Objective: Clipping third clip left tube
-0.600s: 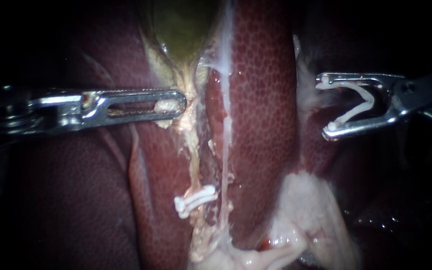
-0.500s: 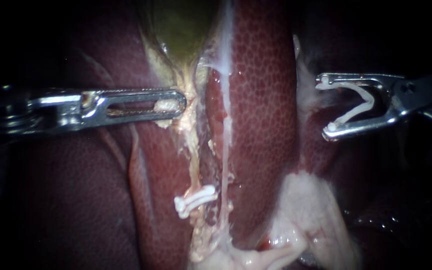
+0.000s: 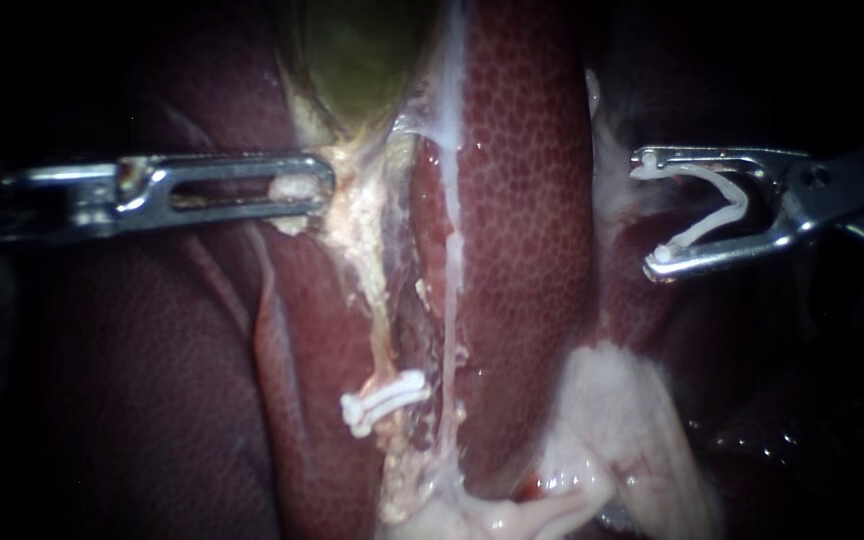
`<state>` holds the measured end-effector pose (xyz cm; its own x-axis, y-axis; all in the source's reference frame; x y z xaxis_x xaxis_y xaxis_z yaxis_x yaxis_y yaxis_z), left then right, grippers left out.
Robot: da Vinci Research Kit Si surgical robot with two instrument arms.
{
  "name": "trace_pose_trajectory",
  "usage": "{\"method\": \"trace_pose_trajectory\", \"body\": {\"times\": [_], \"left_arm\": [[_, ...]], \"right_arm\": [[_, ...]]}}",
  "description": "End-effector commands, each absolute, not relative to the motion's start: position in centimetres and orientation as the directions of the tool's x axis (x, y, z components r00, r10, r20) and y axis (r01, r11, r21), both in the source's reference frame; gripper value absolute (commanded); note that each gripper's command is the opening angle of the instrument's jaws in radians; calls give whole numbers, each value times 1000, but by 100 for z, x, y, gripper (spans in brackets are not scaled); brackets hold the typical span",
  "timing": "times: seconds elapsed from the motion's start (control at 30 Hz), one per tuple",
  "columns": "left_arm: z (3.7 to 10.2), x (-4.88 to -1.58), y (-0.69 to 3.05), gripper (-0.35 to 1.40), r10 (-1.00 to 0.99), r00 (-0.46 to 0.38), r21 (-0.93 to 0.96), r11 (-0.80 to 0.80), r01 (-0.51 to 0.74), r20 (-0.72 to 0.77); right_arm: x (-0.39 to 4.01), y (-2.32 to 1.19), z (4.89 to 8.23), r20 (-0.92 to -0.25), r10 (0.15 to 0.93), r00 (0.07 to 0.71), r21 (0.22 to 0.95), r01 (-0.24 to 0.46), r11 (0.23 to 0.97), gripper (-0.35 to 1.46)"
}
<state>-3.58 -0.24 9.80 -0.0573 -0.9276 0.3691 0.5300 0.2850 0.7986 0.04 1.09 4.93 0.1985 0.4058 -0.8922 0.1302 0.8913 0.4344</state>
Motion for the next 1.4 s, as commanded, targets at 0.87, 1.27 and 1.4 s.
{"method": "trace_pose_trajectory", "body": {"times": [0.87,1.27,1.4], "left_arm": [[945,-335,-13,-16,-923,-108,809,263,526,370],[945,-335,-13,-16,-923,-108,809,263,527,370],[944,-336,-14,-16,-923,-108,808,262,527,370]], "right_arm": [[15,103,500,-894,405,191,431,125,894,60],[77,67,549,-877,447,177,473,151,868,60],[113,45,569,-859,482,169,507,169,845,60]]}}
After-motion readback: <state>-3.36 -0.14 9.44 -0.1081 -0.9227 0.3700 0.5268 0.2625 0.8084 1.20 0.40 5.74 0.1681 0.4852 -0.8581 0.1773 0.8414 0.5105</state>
